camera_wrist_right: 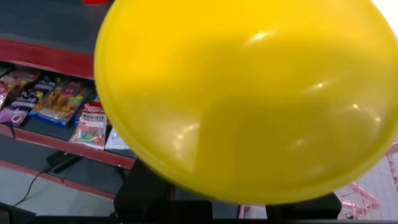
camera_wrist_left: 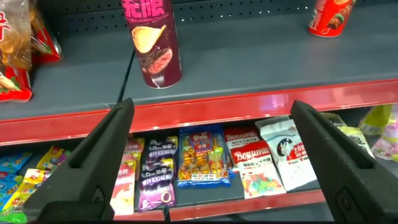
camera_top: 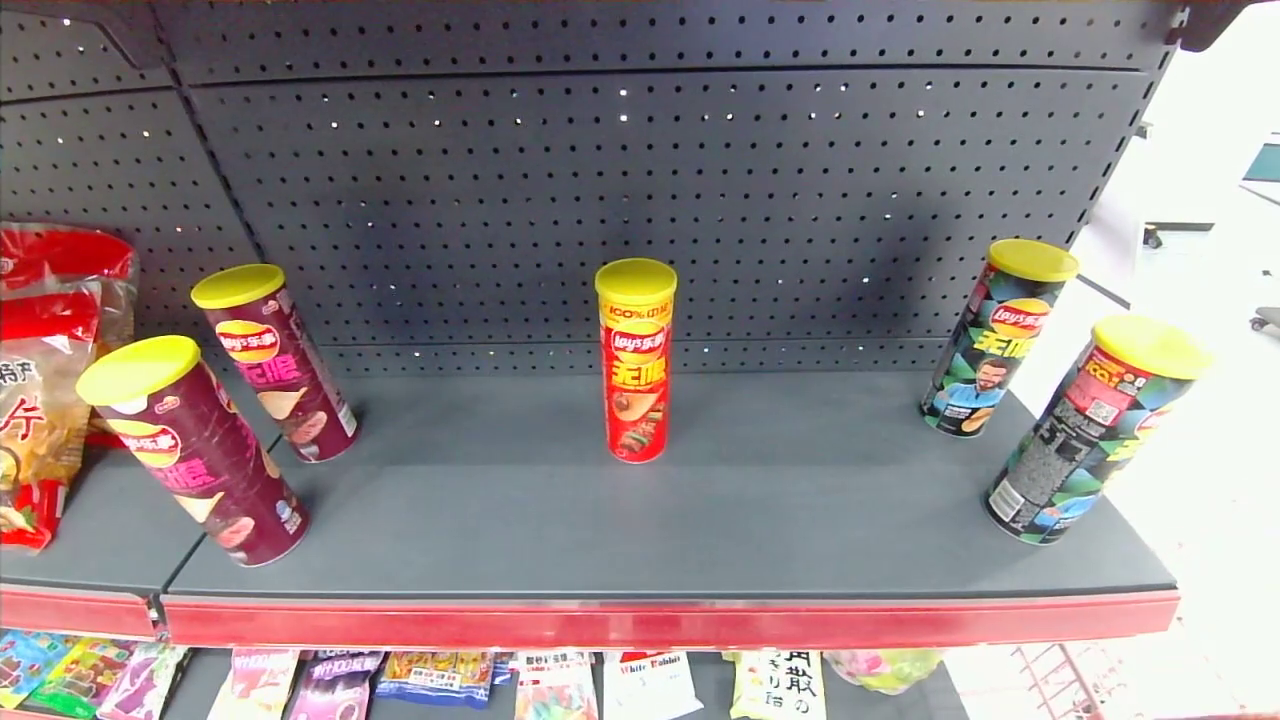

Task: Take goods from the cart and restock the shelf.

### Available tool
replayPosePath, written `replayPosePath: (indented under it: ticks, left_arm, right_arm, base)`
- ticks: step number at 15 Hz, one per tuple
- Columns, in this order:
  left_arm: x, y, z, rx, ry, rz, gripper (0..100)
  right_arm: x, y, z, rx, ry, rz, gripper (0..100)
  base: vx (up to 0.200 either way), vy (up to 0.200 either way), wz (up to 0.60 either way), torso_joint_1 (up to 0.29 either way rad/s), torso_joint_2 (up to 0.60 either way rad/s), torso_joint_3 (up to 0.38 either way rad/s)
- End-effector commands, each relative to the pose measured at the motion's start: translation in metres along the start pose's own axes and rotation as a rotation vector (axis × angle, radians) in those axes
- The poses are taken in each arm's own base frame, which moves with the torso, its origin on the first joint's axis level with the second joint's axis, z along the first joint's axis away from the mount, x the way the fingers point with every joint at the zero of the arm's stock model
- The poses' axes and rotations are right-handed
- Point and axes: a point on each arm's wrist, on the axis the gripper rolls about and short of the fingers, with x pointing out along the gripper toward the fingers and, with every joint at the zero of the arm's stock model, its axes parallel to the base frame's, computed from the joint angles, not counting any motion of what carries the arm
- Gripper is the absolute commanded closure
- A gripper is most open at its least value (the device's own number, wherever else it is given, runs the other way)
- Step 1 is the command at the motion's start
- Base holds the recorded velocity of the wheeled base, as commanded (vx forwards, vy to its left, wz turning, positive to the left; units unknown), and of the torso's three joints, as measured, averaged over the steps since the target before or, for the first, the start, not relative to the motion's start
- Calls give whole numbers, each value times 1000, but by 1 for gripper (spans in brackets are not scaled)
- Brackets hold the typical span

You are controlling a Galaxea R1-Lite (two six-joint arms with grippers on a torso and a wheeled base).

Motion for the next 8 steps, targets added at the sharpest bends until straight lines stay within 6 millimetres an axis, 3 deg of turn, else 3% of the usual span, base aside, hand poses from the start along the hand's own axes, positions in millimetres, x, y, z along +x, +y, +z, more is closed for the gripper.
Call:
replayPosePath:
  ticks: [1,4,6,7,8]
  left_arm:
    - [0,0,0,1,2,0,0]
    - [0,0,0,1,2,0,0]
    - [1,5,65,-84,-54,-44,0]
    - [31,11,135,-172,-27,-72,0]
    - [41,12,147,-169,-13,-98,0]
  right_arm:
    - [3,1,-7,3,34,14,100]
    - [3,1,-7,1,34,25,100]
    - [3,0,-7,0,24,14,100]
    - [3,1,-7,0,26,20,100]
    - [3,1,-7,-2,25,21,100]
  base:
    - [0,0,0,0,0,0]
    - [0,0,0,0,0,0]
    - [0,0,0,0,0,0]
    - [0,0,0,0,0,0]
    - [0,0,0,0,0,0]
